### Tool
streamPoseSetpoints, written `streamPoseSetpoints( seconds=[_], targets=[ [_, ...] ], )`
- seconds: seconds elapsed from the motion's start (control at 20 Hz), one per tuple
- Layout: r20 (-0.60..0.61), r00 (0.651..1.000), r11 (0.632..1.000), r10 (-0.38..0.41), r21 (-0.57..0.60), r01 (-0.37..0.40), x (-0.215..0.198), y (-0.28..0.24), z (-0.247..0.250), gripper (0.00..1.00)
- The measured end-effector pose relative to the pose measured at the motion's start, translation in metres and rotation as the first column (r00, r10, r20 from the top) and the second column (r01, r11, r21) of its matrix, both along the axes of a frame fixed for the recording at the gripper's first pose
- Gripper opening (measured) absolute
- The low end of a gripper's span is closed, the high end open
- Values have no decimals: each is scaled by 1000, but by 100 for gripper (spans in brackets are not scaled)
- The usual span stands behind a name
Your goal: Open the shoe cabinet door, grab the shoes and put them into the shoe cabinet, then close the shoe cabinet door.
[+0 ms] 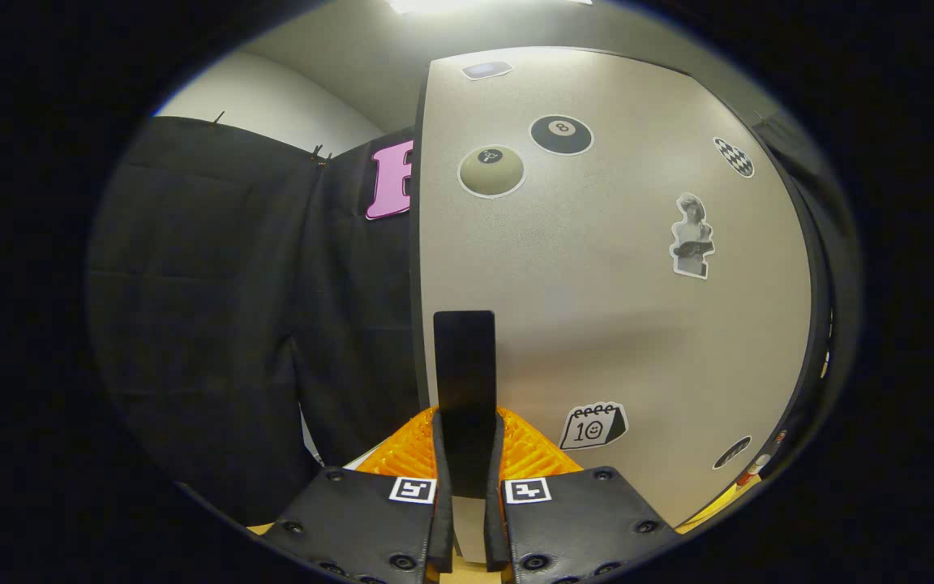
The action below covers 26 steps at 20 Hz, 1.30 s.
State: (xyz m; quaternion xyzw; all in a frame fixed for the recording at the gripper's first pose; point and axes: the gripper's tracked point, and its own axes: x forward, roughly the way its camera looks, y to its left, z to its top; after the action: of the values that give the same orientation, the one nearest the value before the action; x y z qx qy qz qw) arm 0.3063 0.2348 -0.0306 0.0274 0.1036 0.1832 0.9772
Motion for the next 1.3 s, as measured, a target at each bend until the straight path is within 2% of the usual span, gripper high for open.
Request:
streamPoseSetpoints(
  seconds=[0.2,0.35,1.1,1.3],
  targets=[
    [-20,996,996,86,16,-86,-26,-4,6,17],
    [-26,993,993,118,23,-117,-43,-12,11,17],
    [-58,990,990,130,66,-127,-106,-94,24,17],
    [-58,994,994,97,56,-93,-109,-105,25,17]
  ],
)
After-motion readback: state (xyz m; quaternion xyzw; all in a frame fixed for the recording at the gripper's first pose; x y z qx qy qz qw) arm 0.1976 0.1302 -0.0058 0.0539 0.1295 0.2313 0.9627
